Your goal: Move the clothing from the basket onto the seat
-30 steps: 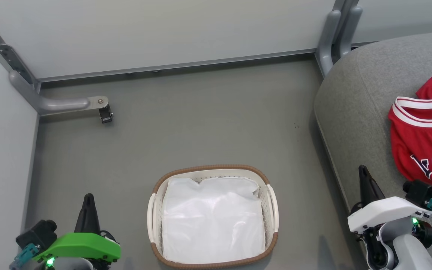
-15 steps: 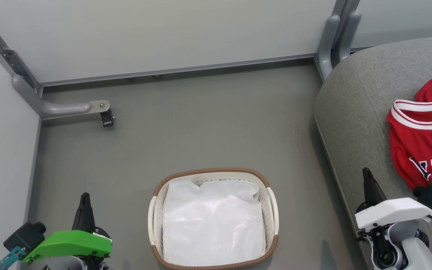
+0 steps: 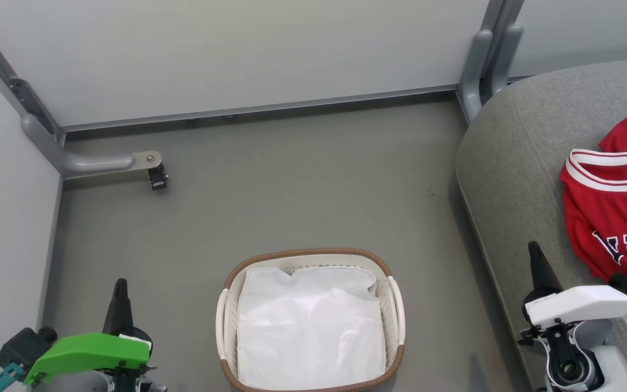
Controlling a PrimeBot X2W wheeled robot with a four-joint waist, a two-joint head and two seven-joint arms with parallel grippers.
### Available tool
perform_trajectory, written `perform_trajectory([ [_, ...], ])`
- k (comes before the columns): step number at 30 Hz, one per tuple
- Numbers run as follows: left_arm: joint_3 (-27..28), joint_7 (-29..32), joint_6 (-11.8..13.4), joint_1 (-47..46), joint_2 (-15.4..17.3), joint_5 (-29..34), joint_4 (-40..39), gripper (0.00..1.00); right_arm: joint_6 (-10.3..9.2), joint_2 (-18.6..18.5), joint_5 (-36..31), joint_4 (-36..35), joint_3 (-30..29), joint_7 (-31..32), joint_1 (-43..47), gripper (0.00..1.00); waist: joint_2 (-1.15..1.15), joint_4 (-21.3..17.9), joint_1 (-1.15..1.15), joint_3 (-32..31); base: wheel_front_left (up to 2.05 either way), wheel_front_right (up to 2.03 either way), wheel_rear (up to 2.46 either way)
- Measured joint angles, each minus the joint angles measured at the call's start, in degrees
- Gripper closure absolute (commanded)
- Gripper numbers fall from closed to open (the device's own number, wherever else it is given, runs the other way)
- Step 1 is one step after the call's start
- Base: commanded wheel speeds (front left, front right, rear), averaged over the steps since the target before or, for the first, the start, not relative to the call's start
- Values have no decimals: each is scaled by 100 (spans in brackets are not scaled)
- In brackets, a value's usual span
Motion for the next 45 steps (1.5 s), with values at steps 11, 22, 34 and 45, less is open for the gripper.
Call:
perform_trajectory([
  [11, 70, 185, -44, -19, 1, -671, -96, 100, 0, -5, 721, -127, -32, 179, 83, 100, 0, 6, 0, -74, 0, 0, 0],
  [22, 120, 356, -69, -57, 2, -1249, -152, 100, 0, -13, 1373, -227, -58, 346, 113, 100, 0, 12, 0, -148, 0, 0, 0],
  [34, 193, 506, -93, -71, 4, -1841, -219, 100, 0, -21, 2012, -338, -89, 504, 192, 100, 0, 18, 0, -227, 0, 0, 0],
  [45, 245, 657, -120, -115, 7, -2342, -288, 100, 0, -25, 2552, -426, -119, 639, 209, 100, 0, 24, 0, -303, 0, 0, 0],
])
